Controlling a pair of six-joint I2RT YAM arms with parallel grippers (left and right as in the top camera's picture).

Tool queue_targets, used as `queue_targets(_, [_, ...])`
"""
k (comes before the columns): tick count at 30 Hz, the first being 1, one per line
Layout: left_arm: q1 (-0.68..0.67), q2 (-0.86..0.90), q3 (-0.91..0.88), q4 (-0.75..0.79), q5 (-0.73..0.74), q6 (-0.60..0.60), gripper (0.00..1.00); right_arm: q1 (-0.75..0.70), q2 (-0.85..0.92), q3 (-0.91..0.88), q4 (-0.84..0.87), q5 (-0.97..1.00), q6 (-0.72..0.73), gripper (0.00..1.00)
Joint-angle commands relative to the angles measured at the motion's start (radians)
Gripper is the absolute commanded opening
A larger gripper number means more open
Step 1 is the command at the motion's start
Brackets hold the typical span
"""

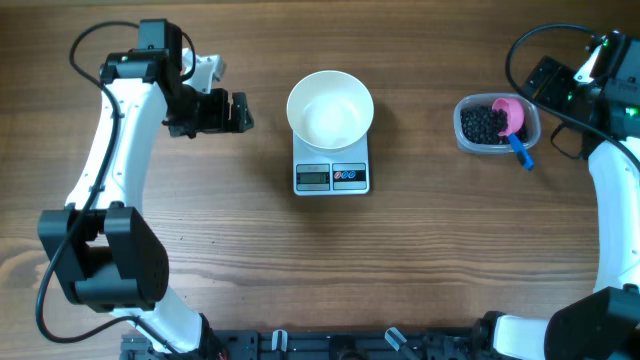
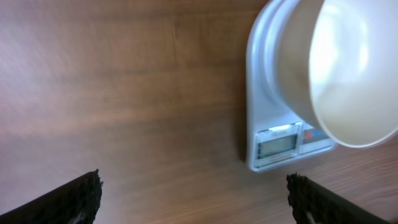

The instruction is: Scoop item into bowl and weigh 150g on scale

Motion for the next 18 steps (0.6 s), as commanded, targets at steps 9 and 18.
queue_targets(9, [-0.044, -0.109, 0.122, -0.036, -0.051, 0.319, 1.00, -0.003, -0.017, 0.002, 0.002, -0.009, 0.012, 1.00])
queue_targets(18, [-0.199, -0.128, 0.143, -0.187, -0.079, 0.697, 1.00, -0.003, -0.017, 0.002, 0.002, -0.009, 0.012, 1.00])
